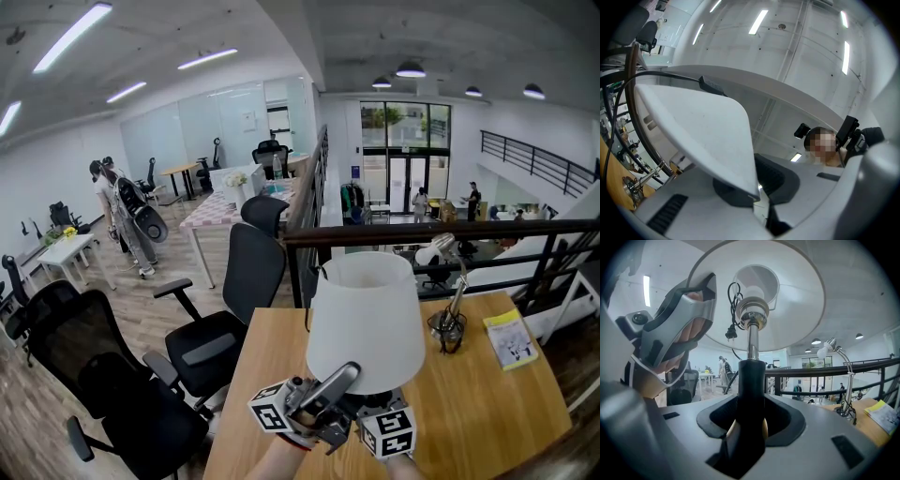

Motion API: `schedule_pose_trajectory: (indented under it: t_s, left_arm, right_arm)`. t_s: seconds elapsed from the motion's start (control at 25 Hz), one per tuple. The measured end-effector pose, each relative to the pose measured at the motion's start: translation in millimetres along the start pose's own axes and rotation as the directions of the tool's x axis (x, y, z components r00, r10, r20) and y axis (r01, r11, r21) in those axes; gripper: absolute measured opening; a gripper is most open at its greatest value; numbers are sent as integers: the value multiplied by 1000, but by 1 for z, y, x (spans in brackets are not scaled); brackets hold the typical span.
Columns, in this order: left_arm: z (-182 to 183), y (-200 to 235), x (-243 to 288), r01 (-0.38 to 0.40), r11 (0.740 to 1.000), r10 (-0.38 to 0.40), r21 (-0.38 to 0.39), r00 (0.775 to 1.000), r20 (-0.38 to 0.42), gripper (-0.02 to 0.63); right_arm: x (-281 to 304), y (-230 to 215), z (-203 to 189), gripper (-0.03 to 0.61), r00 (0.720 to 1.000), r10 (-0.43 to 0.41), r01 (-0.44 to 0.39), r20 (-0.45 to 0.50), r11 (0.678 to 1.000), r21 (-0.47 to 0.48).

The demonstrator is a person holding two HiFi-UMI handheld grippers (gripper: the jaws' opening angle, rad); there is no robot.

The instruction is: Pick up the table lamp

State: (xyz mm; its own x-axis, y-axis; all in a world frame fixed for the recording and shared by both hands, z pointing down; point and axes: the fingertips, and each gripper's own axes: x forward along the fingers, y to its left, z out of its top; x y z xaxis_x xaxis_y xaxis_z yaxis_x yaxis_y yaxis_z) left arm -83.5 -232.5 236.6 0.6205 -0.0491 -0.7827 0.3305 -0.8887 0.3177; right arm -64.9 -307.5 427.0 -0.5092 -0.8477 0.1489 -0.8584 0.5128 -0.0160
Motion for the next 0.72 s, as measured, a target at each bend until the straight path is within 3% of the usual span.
schedule_pose_trajectory:
  t_s: [0.72]
  left_arm:
    - [1, 4, -4, -8, 1000, 8, -7, 1000, 0, 11]
  right_arm:
    - [5, 0, -2, 170, 1000, 4, -4, 1, 1000, 5]
